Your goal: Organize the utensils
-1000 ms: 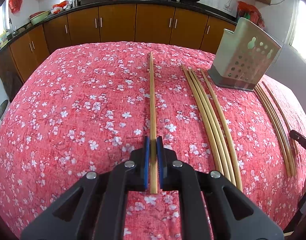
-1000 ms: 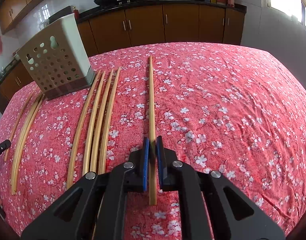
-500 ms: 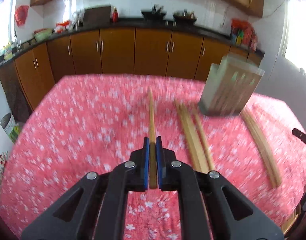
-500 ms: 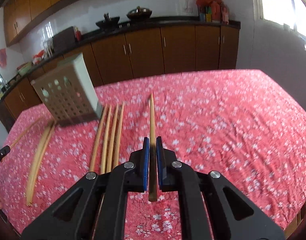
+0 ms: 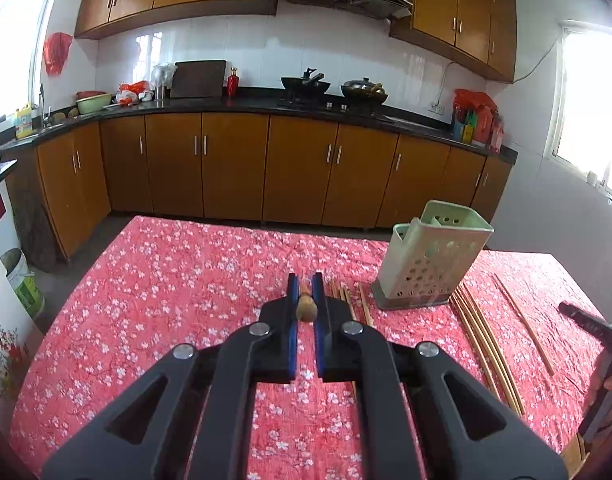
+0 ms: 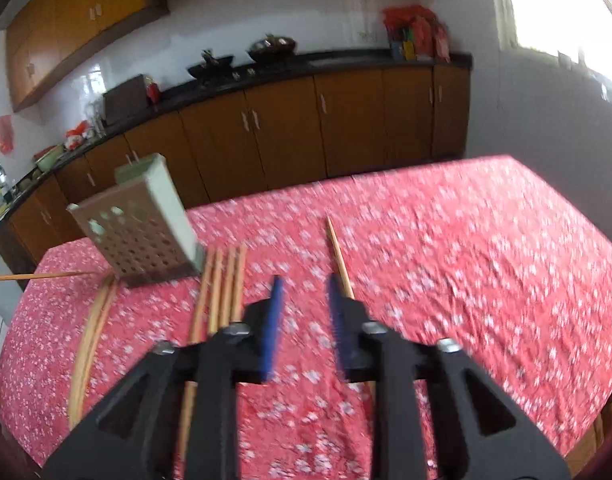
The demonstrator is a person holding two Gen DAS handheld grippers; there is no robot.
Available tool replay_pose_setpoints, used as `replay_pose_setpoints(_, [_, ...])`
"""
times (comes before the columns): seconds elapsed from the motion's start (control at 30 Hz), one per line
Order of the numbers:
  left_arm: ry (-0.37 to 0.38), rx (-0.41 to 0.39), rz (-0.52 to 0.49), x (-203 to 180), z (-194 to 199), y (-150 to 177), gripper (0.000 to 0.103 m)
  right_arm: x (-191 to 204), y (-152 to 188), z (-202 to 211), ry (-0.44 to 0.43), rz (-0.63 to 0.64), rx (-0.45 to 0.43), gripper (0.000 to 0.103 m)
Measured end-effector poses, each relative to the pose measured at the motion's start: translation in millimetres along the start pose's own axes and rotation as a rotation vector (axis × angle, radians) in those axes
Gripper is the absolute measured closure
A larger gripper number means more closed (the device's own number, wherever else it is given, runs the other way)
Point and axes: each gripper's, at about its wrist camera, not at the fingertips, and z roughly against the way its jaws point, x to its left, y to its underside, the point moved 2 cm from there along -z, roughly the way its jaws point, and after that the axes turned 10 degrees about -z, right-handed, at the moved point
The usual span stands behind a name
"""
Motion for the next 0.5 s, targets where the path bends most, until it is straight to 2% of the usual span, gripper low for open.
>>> replay_pose_setpoints(0.13, [-0.001,0.005,0.006,1.3,-0.6,2.7,0.095,-21.4,13.6,-26.4,0.078,0.006,0.079,0.059])
replay_pose_setpoints(0.33, [-0.003,0.007,0.004,1.5,0.9,4.8,0.095,-45.4,23.1,-47.5,0.145,0.007,0.140,0.067])
replay_pose_setpoints(0.43, [-0.002,0.008,-0.001,0.5,0.3,7.2,0.095,-48.6,28.8,-50.8,0.159,0.036,0.148,0.077])
replay_pose_setpoints(0.47, [-0.001,0.009,0.000,0.3,-0.2,7.4,0.095,-47.7,30.0,-50.6,0.155,0.050,0.147,0.087])
replay_pose_setpoints(0.5, [-0.001,0.010,0.000,-0.1,-0.5,7.9,0.095,-47.1,30.6,-50.7,0.142,0.053,0.153,0.093])
